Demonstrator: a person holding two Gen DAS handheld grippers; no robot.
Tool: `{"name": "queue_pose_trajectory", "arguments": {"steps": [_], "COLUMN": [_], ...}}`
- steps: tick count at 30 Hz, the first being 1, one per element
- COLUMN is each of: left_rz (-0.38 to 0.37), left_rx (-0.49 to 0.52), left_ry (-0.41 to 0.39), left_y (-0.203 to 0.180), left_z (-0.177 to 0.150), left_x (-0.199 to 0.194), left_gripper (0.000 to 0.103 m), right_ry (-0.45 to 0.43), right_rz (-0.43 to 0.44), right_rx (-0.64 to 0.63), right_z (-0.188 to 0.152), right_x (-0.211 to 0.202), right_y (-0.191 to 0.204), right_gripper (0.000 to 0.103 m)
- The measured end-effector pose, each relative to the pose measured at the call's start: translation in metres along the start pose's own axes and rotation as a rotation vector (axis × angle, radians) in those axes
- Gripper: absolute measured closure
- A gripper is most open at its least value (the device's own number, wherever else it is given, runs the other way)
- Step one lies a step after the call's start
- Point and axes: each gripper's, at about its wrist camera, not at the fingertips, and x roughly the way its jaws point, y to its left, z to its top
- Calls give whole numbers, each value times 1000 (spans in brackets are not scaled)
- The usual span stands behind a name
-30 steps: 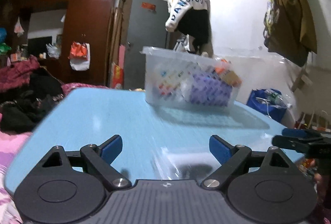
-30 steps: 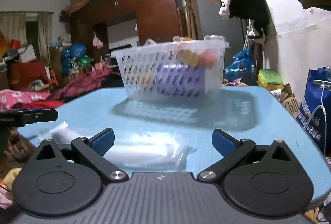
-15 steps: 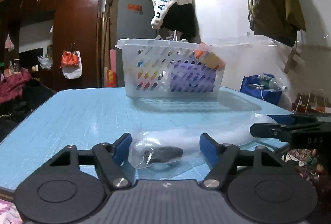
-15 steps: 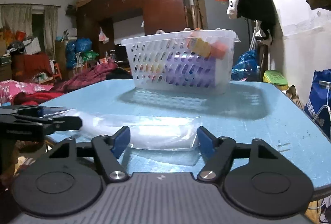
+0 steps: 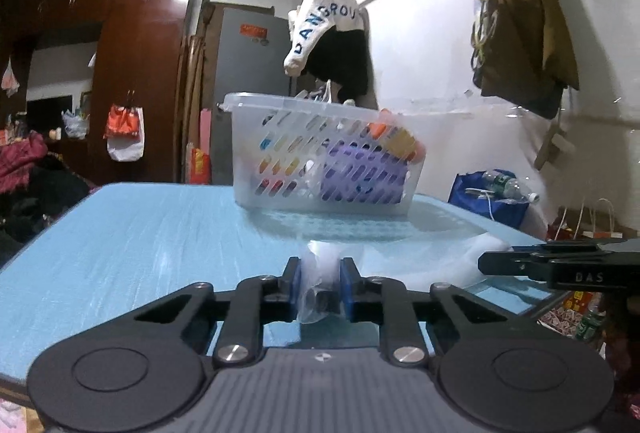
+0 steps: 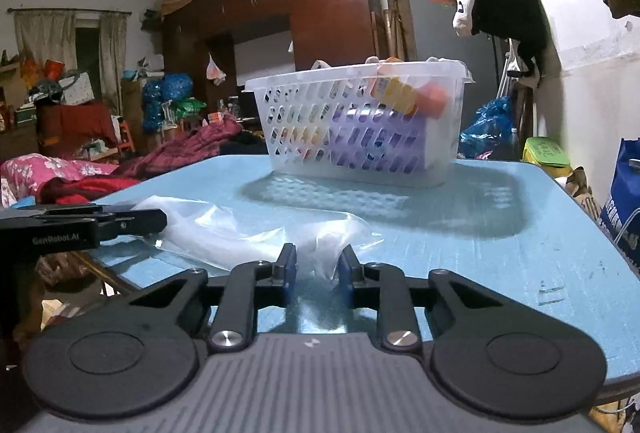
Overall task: Organize objects
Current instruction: 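Grasp the clear plastic bag with both tools and lift it, then carry the plastic bag over the basket and open both tools to release it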
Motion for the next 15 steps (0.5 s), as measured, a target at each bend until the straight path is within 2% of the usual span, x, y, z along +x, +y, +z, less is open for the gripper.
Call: {"name": "queue_pose_trajectory", "arguments": {"steps": [4, 10, 15], "left_rz": [-17, -30, -36], "left_rx": [4, 2, 18], "left_ry": [-15, -77, -157], "left_y": [-1, 1, 1], "left_z": [2, 14, 46], "left_x": [-2, -8, -11], "left_gripper": [80, 80, 81], "right_ry": [-18, -73, -149], "right_rz": [-7, -3, -4], "right_rx": [-12, -28, -57], "right_z": [3, 16, 45], "right_x": [-4, -14, -22], "right_y": [1, 3, 4], "right_gripper": [83, 84, 84]}}
